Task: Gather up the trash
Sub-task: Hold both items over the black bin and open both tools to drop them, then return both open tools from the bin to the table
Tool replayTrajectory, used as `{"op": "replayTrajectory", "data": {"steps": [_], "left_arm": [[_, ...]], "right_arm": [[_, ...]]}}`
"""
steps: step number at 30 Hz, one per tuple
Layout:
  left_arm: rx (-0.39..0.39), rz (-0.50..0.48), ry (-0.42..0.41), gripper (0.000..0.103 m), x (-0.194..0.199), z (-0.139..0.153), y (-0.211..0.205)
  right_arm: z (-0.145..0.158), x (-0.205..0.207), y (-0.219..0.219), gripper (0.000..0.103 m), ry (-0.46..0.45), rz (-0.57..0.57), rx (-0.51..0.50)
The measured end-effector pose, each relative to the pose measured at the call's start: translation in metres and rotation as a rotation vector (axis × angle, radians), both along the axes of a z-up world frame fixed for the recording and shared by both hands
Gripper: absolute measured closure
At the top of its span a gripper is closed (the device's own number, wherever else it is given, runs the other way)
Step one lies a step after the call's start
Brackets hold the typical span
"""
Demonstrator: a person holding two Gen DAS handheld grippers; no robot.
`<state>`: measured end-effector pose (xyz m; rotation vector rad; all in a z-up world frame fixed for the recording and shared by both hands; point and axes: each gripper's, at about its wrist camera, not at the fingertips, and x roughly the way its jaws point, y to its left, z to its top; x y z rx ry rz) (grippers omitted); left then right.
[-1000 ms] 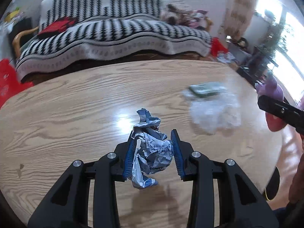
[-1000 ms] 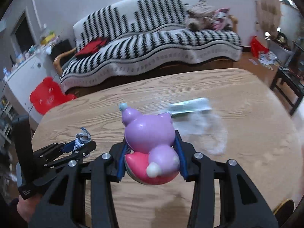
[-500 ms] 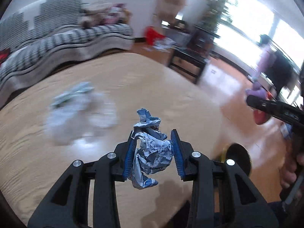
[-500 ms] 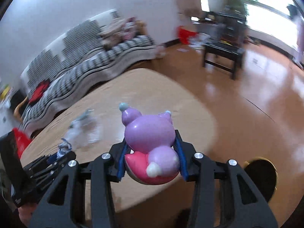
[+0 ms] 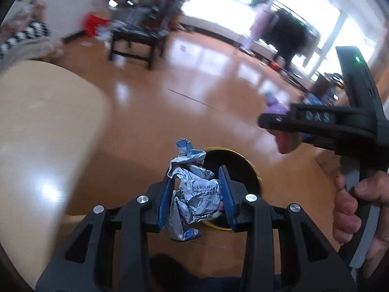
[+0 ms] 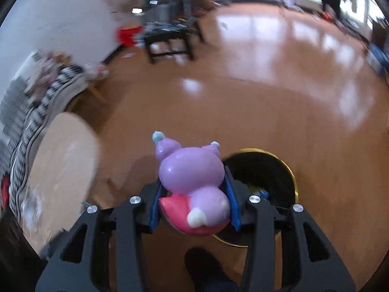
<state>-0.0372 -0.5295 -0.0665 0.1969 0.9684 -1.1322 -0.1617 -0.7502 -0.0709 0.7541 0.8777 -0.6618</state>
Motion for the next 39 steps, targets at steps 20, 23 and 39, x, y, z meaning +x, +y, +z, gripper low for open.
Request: {"op": "replayTrajectory", "data": {"steps": [20, 23, 39], "left_arm": [[0.051, -0.124, 0.091, 0.051, -0.024, -0.069, -0.083], [0.044, -0.125, 0.099, 0.030, -0.024, -0.069, -0.082], [-0.007, -0.013, -0.042, 0.018, 0.006, 0.002, -0.003]], "right_arm": [[-0.033, -0.024, -0.039, 0.055, 0.080, -0.137, 0.065], [-0.030, -0.027, -0.038, 0.041, 0.097, -0.161, 0.047], [0.034, 0.025, 0.030, 0.022, -0.041, 0.039, -0.114]]}}
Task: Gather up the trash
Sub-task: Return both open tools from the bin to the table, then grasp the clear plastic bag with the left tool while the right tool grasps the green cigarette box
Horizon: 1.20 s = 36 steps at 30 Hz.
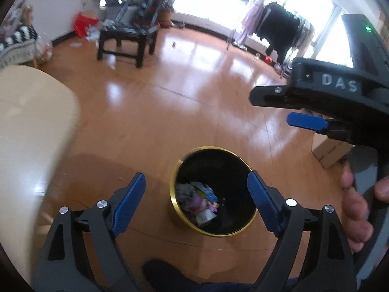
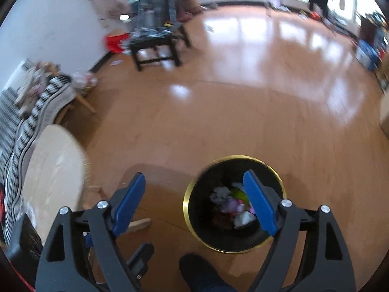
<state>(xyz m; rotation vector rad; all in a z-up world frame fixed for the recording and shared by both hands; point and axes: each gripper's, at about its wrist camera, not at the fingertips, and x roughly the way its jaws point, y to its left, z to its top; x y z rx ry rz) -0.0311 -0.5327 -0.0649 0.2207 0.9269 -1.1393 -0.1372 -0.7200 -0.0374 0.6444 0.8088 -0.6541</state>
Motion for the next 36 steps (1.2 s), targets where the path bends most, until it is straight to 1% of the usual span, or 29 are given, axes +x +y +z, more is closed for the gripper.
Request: {"op": "replayTrajectory", "data": {"steps": [3, 6, 9, 12, 15, 18, 21, 23, 26, 30, 31, 32, 34, 36], "left_arm": [[-0.003, 0.050, -0.062, 0.017, 0.011, 0.023, 0.036], [0.009, 0.122, -0.126, 0.016, 0.023, 0.044, 0.085], [0.030, 0.198, -0.189, 0.014, 0.038, 0.062, 0.138], [0.056, 0.298, -0.244, 0.014, 0.055, 0.077, 0.206], [0.068, 0.417, -0.254, 0.012, 0.072, 0.087, 0.270], [0.062, 0.538, -0.232, 0.012, 0.084, 0.095, 0.331], [0.066, 0.626, -0.225, 0.012, 0.091, 0.094, 0.374], [0.085, 0.684, -0.230, 0.012, 0.095, 0.092, 0.402], [0.085, 0.742, -0.211, 0.011, 0.103, 0.087, 0.432], [0.082, 0.797, -0.178, 0.011, 0.122, 0.078, 0.453], [0.078, 0.801, -0.174, 0.011, 0.122, 0.075, 0.455], [0.077, 0.802, -0.169, 0.011, 0.127, 0.075, 0.456], [0.073, 0.794, -0.168, 0.011, 0.137, 0.070, 0.448], [0.082, 0.776, -0.184, 0.011, 0.148, 0.064, 0.435]], "right_arm": [[0.021, 0.024, 0.036, 0.019, -0.046, 0.085, -0.040], [0.040, 0.052, 0.080, 0.018, -0.097, 0.202, -0.058], [0.057, 0.076, 0.126, 0.017, -0.145, 0.312, -0.069], [0.070, 0.101, 0.172, 0.016, -0.189, 0.420, -0.057], [0.080, 0.125, 0.224, 0.015, -0.213, 0.540, -0.054], [0.085, 0.147, 0.276, 0.015, -0.228, 0.647, -0.051], [0.087, 0.172, 0.321, 0.015, -0.238, 0.728, -0.035], [0.085, 0.186, 0.345, 0.015, -0.240, 0.765, -0.021], [0.080, 0.211, 0.376, 0.015, -0.237, 0.804, 0.001], [0.070, 0.233, 0.392, 0.015, -0.218, 0.820, 0.036], [0.067, 0.233, 0.390, 0.015, -0.217, 0.821, 0.045], [0.065, 0.242, 0.392, 0.015, -0.211, 0.819, 0.058], [0.060, 0.246, 0.384, 0.015, -0.207, 0.813, 0.075], [0.057, 0.265, 0.383, 0.015, -0.205, 0.790, 0.099]]}}
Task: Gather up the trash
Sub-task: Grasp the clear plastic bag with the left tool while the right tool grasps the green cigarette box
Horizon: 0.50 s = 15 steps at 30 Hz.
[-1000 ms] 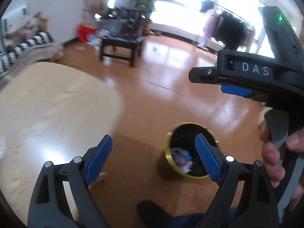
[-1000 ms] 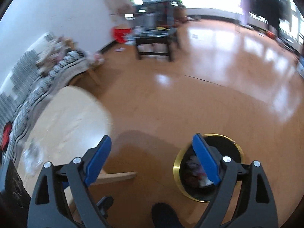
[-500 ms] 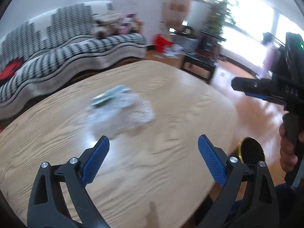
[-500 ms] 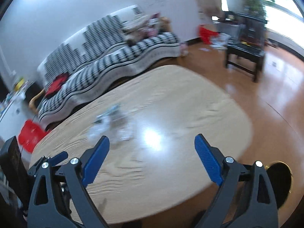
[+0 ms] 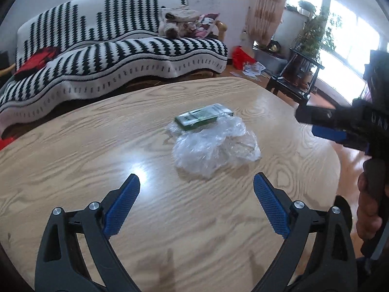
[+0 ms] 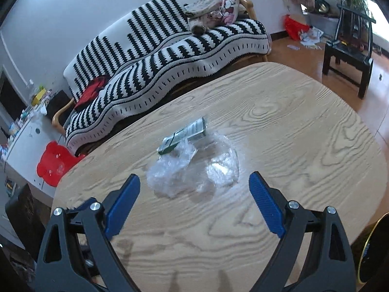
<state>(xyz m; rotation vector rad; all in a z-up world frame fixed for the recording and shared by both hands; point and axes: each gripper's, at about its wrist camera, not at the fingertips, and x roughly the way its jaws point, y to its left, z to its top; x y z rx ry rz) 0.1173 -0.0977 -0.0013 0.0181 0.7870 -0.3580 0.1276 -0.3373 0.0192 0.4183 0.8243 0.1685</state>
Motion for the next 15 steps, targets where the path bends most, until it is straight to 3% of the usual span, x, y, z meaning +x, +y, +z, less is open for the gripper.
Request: {"op": "replayTrajectory", "data": {"steps": [5, 10, 15], "left_arm": [[0.064, 0.034, -0.024, 0.011, 0.040, -0.031, -0.029], [0.000, 0.057, 0.046, 0.011, 0.073, -0.046, -0.043], [0.019, 0.062, 0.077, 0.012, 0.095, -0.063, -0.055]], "right_arm": [[-0.014, 0.024, -0.014, 0.015, 0.026, -0.063, 0.031], [-0.031, 0.041, -0.016, 0.015, 0.057, -0.073, 0.026], [-0.037, 0.048, -0.020, 0.015, 0.059, -0.084, 0.007]]}}
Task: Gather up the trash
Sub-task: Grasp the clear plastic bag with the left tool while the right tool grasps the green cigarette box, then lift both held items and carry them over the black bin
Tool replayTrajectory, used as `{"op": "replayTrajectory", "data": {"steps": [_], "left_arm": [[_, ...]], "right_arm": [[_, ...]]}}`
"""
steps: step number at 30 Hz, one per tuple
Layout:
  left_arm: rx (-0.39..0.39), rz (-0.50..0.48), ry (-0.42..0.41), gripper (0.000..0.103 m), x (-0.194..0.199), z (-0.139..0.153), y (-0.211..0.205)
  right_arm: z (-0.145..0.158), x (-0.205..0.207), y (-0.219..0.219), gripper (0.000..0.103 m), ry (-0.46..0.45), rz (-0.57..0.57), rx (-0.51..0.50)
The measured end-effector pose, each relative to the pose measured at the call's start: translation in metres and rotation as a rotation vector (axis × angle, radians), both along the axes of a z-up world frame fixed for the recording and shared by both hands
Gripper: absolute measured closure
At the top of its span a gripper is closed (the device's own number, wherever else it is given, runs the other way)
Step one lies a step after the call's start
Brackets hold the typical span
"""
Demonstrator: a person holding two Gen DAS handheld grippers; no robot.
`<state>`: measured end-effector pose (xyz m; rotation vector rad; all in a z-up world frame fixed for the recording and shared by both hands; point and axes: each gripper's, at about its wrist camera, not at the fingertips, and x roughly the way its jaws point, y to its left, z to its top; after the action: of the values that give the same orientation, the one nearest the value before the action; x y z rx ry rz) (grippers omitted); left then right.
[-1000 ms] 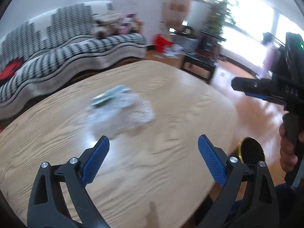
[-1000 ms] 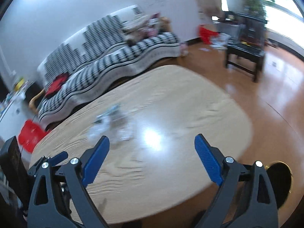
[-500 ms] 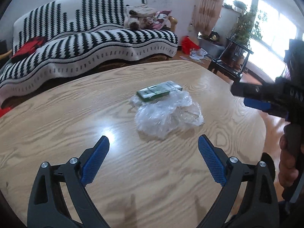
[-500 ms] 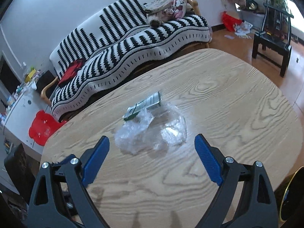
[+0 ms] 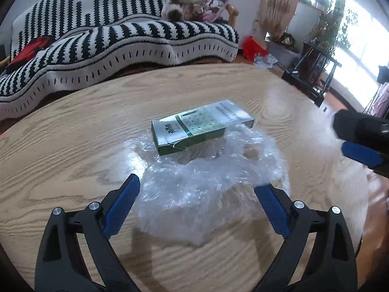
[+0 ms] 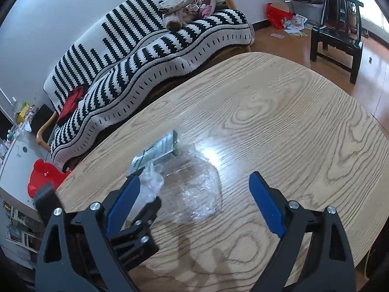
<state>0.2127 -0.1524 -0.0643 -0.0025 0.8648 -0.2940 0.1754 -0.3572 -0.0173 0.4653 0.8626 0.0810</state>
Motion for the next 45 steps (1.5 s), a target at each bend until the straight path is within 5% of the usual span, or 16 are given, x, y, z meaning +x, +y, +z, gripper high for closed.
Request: {"op": "replayTrajectory", "data": {"steps": [1, 2, 5, 8, 17, 22, 34, 36, 37, 41, 45], "left_arm": [[-0.004, -0.010, 0.015, 0.018, 0.003, -0.003, 0.000], [-0.012, -0.024, 0.024, 0.045, 0.004, -0.004, 0.000], [0.008, -0.055, 0.054, 0.081, 0.001, -0.004, 0.004], [0.009, -0.087, 0.055, 0.092, -0.015, 0.005, 0.014], [0.182, -0.172, 0.111, 0.094, -0.093, 0.010, 0.064], [0.180, -0.172, 0.125, 0.094, -0.110, 0.007, 0.093], [0.083, -0.199, 0.135, 0.094, -0.108, 0.007, 0.108], [0.090, -0.205, 0.131, 0.094, -0.109, 0.006, 0.109], [0.091, -0.206, 0.129, 0.094, -0.109, 0.006, 0.110], [0.085, -0.190, 0.131, 0.094, -0.109, 0.005, 0.118], [0.071, -0.166, 0.118, 0.094, -0.110, 0.013, 0.123]], "right_arm": [[-0.001, 0.001, -0.002, 0.015, 0.003, -0.002, 0.005], [-0.002, 0.002, -0.003, 0.015, 0.004, -0.004, 0.007], [-0.005, 0.004, -0.006, 0.015, 0.009, -0.008, 0.006], [-0.008, 0.007, -0.002, 0.015, 0.016, 0.004, 0.010], [-0.040, 0.024, 0.031, 0.015, 0.139, 0.098, 0.042], [-0.055, 0.029, 0.068, 0.015, 0.220, 0.159, 0.130], [-0.053, 0.036, 0.180, 0.015, 0.231, 0.310, -0.026], [-0.051, 0.040, 0.186, 0.033, 0.210, 0.299, -0.059], [-0.054, 0.041, 0.185, 0.065, 0.220, 0.299, -0.034], [-0.056, 0.043, 0.171, 0.084, 0.210, 0.299, 0.179], [-0.035, 0.035, 0.161, 0.091, 0.136, 0.290, 0.259]]}}
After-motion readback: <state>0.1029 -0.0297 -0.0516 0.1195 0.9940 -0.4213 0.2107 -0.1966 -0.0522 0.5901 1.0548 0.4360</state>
